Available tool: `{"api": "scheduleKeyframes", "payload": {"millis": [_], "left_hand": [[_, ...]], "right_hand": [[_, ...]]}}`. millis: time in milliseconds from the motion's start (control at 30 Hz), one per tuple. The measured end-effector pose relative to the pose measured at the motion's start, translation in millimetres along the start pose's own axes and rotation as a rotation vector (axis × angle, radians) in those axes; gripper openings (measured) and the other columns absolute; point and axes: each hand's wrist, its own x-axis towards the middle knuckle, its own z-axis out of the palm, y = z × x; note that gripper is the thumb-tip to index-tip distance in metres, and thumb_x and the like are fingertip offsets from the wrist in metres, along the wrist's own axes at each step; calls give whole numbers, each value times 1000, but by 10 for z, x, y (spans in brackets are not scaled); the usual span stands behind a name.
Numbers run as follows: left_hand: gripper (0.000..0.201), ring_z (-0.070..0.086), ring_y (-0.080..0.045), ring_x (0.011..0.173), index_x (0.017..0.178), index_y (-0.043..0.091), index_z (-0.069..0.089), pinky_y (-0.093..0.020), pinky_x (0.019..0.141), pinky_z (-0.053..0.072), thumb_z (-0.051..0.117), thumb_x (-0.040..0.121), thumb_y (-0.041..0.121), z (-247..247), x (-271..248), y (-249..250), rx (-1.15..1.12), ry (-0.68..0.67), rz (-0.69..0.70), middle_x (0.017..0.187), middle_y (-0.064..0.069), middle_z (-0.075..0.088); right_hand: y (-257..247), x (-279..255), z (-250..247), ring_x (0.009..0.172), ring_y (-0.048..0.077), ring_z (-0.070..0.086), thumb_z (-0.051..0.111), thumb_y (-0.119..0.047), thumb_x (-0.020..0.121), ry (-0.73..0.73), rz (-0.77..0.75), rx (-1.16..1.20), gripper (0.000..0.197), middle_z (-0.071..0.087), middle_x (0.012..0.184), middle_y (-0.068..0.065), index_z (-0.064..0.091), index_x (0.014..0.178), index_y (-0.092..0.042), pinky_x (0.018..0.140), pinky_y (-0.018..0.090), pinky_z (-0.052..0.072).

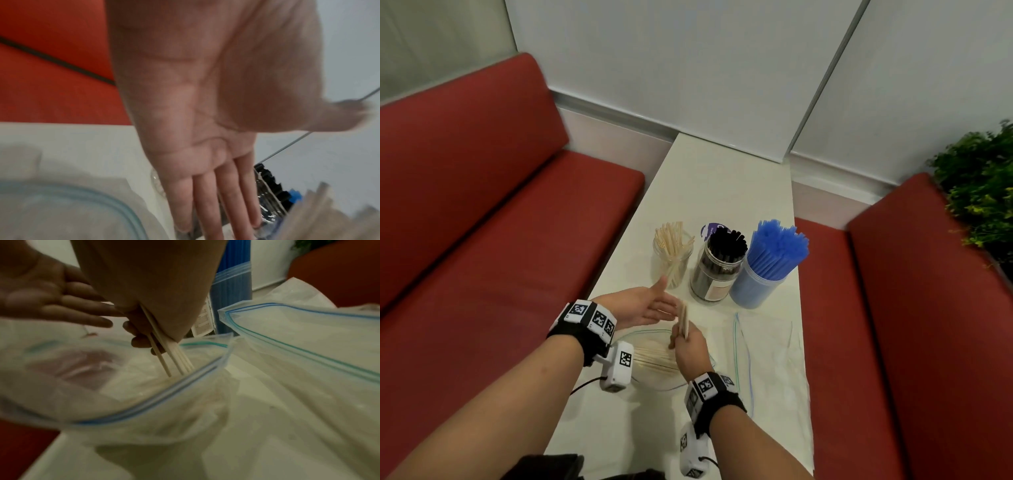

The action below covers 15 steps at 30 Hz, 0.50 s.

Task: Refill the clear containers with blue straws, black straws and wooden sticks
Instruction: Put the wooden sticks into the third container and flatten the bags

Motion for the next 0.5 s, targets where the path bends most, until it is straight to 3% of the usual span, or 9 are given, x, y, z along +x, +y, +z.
{"api": "scheduleKeyframes", "payload": {"millis": [67,100,133,200,233,333,367,433,500], "left_hand": [[60,55,-12,127,134,26,55,-35,108,41,48,88,65,90,36,-26,26,-109,89,136,2,59],[45,55,-14,127,134,30,55,-39,108,43,55,94,50,146,59,-7,86,-107,130,136,0,58],[43,57,-15,123,130,36,57,-40,107,45,65,90,46,201,87,30,137,-72,164,132,-2,59],[49,64,-15,110,114,42,67,-39,99,51,81,69,54,311,124,160,217,68,216,119,-3,67],[46,67,-15,101,104,38,73,-40,93,53,81,64,59,356,133,228,233,158,244,112,-5,71],[52,70,-8,78,71,26,77,-28,74,51,65,71,76,417,163,364,221,266,335,94,1,77],[55,72,-9,79,61,25,73,-26,73,50,61,73,77,436,160,406,194,267,347,89,0,77],[59,74,-20,84,49,21,62,-34,81,53,63,75,73,480,172,471,82,274,372,72,-10,74],[60,72,-29,65,46,18,52,-41,83,57,68,75,68,531,167,573,-9,303,436,51,-13,59]], "right_hand": [[-147,69,-10,65,12,52,40,4,94,57,-35,80,32,56,71,-3,57,85,-22,61,22,44],[-235,98,-10,65,7,53,40,2,96,57,-63,98,30,57,73,-7,59,93,-21,59,17,44],[-328,121,2,65,0,54,41,-1,98,44,-94,96,27,58,76,-10,60,101,-21,58,13,44],[-479,148,25,64,-3,52,43,-6,97,20,-158,81,20,55,77,-10,55,106,-20,55,8,41],[-541,149,33,63,0,51,43,-7,94,17,-173,103,19,53,75,-7,52,104,-20,53,9,39],[-622,129,12,60,12,50,45,-9,83,-2,-111,201,28,53,69,-1,48,101,-29,50,20,41],[-618,117,-6,59,11,50,47,-7,84,-6,-82,217,32,54,68,-3,49,106,-31,50,22,42],[-579,102,-64,60,8,53,49,1,89,-10,-69,266,36,56,72,-9,53,105,-31,57,24,47],[-549,85,-131,66,13,53,47,8,89,-42,-67,283,35,55,75,-6,55,91,-26,66,29,48]]}}
